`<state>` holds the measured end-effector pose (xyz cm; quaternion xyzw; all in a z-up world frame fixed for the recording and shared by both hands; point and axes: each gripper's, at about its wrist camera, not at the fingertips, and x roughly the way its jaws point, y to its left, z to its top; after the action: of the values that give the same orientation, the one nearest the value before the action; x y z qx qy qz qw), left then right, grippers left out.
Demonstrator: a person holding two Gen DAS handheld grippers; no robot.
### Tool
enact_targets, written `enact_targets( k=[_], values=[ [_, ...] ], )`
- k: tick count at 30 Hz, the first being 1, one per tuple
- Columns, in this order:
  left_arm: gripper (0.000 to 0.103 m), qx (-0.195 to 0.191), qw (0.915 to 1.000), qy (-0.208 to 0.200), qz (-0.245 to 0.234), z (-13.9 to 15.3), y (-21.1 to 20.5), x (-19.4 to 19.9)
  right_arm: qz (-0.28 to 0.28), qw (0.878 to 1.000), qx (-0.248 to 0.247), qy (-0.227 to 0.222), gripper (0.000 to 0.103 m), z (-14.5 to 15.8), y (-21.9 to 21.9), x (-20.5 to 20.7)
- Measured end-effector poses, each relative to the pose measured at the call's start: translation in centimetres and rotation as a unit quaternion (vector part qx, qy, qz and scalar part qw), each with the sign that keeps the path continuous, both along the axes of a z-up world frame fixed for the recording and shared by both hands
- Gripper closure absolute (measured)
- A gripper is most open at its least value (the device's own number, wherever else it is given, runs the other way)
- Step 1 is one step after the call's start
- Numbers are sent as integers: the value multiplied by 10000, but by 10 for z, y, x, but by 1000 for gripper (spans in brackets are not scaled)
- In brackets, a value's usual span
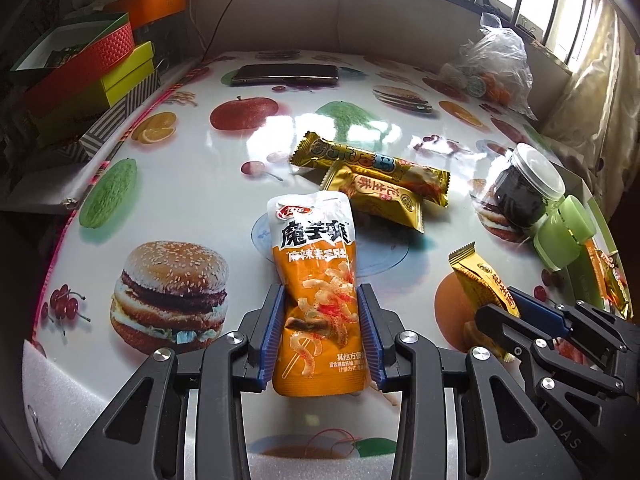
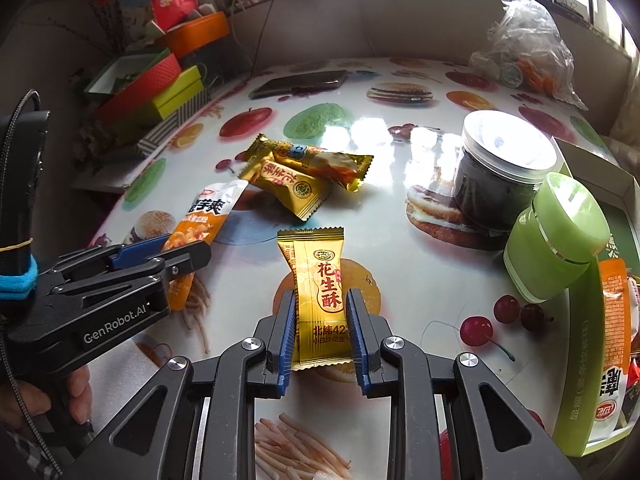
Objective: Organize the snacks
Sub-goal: 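Carry the gold candy with the right tool while the left tool carries the orange packet toward the box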
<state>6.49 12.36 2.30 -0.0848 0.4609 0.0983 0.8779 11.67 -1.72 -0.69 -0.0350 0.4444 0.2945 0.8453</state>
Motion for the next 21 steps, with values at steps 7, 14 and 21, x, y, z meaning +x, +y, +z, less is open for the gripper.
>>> enact_targets(
  k=[7, 14, 21],
  values=[
    [66, 19, 9998, -195, -48, 18, -4, -10, -42, 9999, 74, -144, 79, 13, -4, -8],
    [65, 52, 9992, -345, -173, 34, -15, -14, -153, 9993, 164, -285, 79, 27, -13, -15],
    [65, 76, 9978, -494, -444, 50, -36, -12, -362, 9981, 228, -443, 79, 42, -31, -17]
  ],
)
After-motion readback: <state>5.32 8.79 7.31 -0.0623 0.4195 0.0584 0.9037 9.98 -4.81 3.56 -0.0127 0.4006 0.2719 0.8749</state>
